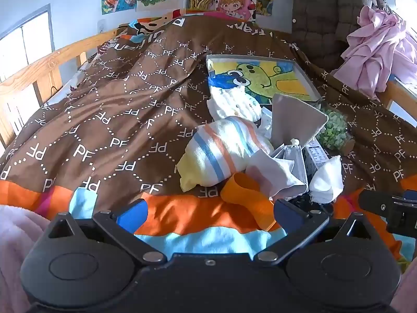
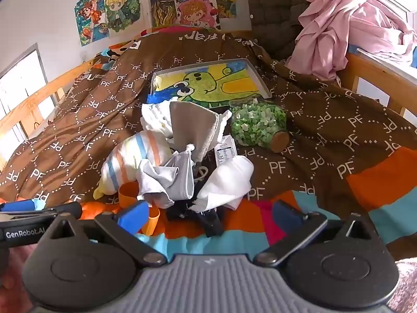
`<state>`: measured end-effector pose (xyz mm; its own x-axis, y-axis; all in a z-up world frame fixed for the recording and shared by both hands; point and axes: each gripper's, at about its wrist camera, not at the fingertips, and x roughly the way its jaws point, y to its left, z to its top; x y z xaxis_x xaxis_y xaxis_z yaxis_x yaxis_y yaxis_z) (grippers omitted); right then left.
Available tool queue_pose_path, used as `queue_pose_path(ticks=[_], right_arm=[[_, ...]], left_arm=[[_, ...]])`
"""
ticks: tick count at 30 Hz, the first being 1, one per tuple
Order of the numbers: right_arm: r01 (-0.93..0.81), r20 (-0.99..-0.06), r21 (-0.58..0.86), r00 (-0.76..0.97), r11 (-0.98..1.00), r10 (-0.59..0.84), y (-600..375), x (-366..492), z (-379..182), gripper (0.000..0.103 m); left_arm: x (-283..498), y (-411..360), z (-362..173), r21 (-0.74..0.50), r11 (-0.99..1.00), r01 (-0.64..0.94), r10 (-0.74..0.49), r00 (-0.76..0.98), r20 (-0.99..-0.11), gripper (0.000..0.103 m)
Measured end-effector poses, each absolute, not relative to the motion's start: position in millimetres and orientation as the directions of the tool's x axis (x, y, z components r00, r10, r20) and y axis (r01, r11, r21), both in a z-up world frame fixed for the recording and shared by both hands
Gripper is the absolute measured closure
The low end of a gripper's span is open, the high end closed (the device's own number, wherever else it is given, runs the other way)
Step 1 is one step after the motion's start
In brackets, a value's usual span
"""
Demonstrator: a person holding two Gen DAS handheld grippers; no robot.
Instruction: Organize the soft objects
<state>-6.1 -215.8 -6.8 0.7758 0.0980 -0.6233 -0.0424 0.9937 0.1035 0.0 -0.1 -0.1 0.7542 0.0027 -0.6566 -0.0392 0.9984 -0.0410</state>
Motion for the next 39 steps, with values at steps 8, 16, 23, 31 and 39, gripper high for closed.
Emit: queue_pose_path(ticks=[8, 16, 23, 31, 39], right_arm=[[-0.043, -0.626, 0.104, 0.774, 0.994, 0.099, -216.0, -5.6, -6.9, 0.000], [-0.044, -0.627, 0.106, 0.772, 0.993, 0.101, -216.8, -4.4, -4.0, 0.000], [-0.043, -0.629, 0.106, 0.771, 0.993, 0.101, -216.2, -5.2, -7.1, 0.000], [-0.044, -0.630, 0.108, 0.770, 0.993, 0.103, -215.6, -3.8, -9.4, 0.000], [-0.044, -0.631, 0.109, 0.769, 0.993, 0.103, -215.9, -3.8, -9.4, 0.000]], left_arm=[[-0.2, -0.2, -0.1, -0.038, 0.998, -0.041, 0.006, 0.753, -0.657, 0.001], [-1.2, 1.0, -0.6, -0.047, 0.998, -0.049, 0.006, 0.752, -0.659, 0.001], [-2.5, 1.3, -1.3, -0.047, 0.998, -0.048, 0.005, 0.749, -0.663, 0.001], [1.5, 1.0, -5.1, -0.046, 0.998, -0.037, -0.003, 0.741, -0.672, 0.001], [1.5, 0.7, -5.4, -0.045, 0.998, -0.038, -0.002, 0.740, -0.672, 0.001]])
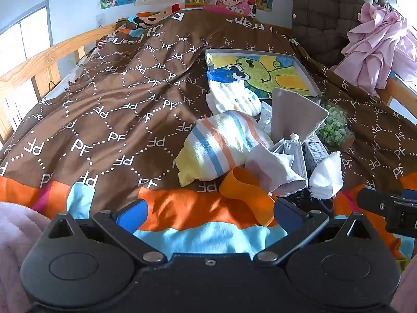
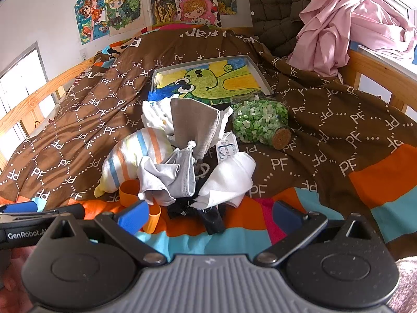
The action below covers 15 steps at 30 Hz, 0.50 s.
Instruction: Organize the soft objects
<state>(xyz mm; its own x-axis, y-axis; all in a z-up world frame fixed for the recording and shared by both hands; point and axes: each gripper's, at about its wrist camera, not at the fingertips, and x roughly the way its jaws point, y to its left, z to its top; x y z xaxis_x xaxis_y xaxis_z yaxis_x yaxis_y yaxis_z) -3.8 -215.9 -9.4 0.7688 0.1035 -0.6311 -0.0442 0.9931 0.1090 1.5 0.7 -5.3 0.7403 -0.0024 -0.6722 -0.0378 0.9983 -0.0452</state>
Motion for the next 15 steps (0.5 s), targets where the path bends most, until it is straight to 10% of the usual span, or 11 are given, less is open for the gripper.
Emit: queue_pose_path(ticks=[15], right_arm=[[-0.044, -0.632, 0.111, 0.768, 0.993, 0.105, -216.1, -3.6, -9.3, 0.000]], left_arm=[[1.7, 0.7, -5.2, -0.045, 0.998, -0.038, -0.002, 0.740, -0.673, 0.001]])
